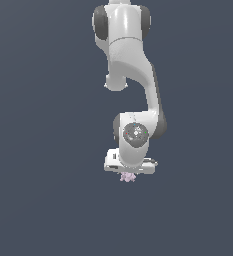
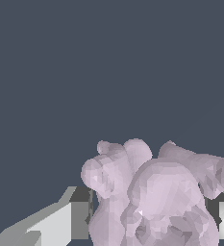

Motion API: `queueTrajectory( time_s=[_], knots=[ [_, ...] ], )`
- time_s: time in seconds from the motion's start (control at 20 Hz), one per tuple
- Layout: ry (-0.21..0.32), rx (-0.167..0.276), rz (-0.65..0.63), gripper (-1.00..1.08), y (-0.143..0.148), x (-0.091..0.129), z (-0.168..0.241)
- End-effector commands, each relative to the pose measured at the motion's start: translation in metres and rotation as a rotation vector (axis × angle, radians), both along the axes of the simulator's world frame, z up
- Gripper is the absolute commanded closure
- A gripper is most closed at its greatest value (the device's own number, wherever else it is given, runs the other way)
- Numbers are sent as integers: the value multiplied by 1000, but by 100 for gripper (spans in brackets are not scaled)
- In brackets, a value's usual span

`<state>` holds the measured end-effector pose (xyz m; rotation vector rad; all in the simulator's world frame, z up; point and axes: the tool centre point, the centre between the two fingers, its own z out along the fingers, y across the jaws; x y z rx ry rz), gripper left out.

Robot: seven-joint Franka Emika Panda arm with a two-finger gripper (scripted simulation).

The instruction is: Pick up the object and move it to a goal position.

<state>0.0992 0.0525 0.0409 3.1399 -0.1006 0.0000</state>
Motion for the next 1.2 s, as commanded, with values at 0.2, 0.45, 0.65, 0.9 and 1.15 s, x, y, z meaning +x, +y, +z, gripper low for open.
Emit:
queueTrajectory(
  time_s=[0.2, 0.45, 0.65, 0.9, 1.15],
  knots=[
    [0, 0, 0, 108, 0, 0, 0],
    [0, 0, 0, 108, 0, 0, 0],
    [0, 0, 0, 108, -2, -3, 4],
    [0, 0, 0, 108, -7, -12, 15],
    [0, 0, 0, 108, -17, -26, 33]
  ],
)
